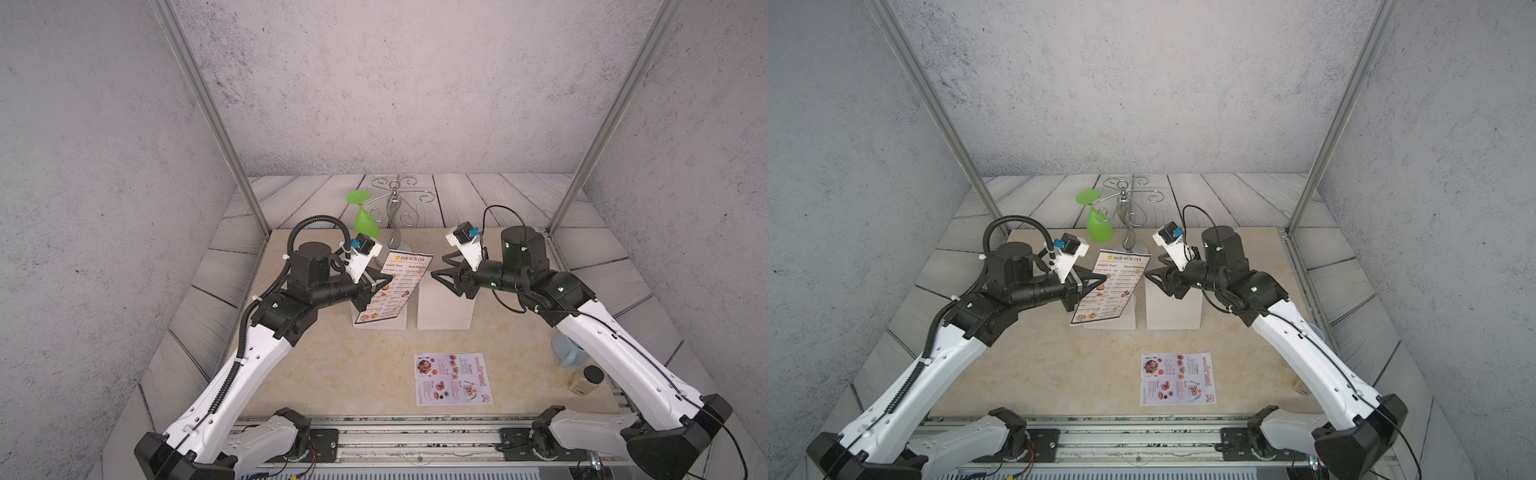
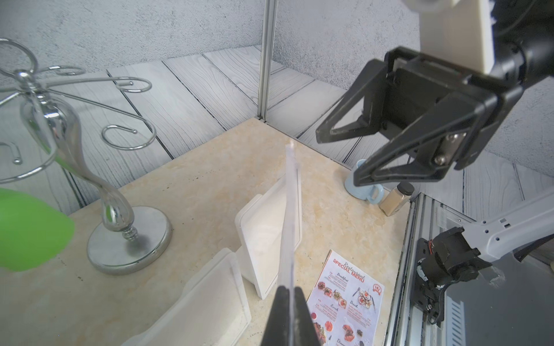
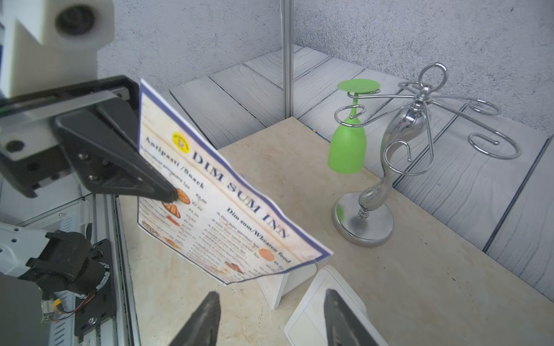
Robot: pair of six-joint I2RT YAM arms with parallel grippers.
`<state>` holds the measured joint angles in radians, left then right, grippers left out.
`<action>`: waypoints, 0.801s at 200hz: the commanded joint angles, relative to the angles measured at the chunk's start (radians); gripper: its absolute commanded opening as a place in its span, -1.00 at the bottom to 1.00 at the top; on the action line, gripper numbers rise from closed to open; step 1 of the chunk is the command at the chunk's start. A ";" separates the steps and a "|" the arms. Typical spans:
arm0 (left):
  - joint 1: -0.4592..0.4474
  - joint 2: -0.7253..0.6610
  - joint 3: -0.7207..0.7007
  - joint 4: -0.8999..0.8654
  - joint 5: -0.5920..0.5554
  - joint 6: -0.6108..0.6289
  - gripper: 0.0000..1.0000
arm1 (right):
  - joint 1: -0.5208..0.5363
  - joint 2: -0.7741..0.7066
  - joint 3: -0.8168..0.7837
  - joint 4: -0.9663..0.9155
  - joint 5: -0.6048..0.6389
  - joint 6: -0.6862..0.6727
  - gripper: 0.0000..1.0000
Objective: Insert the menus into the narrow rack
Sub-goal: Pick up the menu from the center of the board.
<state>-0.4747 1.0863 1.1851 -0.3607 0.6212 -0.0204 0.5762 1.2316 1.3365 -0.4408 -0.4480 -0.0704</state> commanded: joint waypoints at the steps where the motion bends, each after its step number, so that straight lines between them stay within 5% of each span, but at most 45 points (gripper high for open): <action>1: 0.016 -0.021 0.053 0.045 0.005 -0.055 -1.00 | -0.006 -0.017 -0.046 0.076 -0.059 0.033 0.18; 58: 0.035 -0.021 0.070 0.144 0.105 -0.134 -1.00 | -0.007 -0.020 -0.121 0.183 -0.163 0.070 0.40; 160: 0.038 -0.020 0.087 0.176 0.163 -0.166 -1.00 | -0.006 0.083 -0.073 0.244 -0.387 0.082 0.40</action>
<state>-0.4465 1.0679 1.2381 -0.2150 0.7601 -0.1772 0.5724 1.2827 1.2297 -0.2184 -0.7368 0.0086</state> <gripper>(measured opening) 0.043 0.704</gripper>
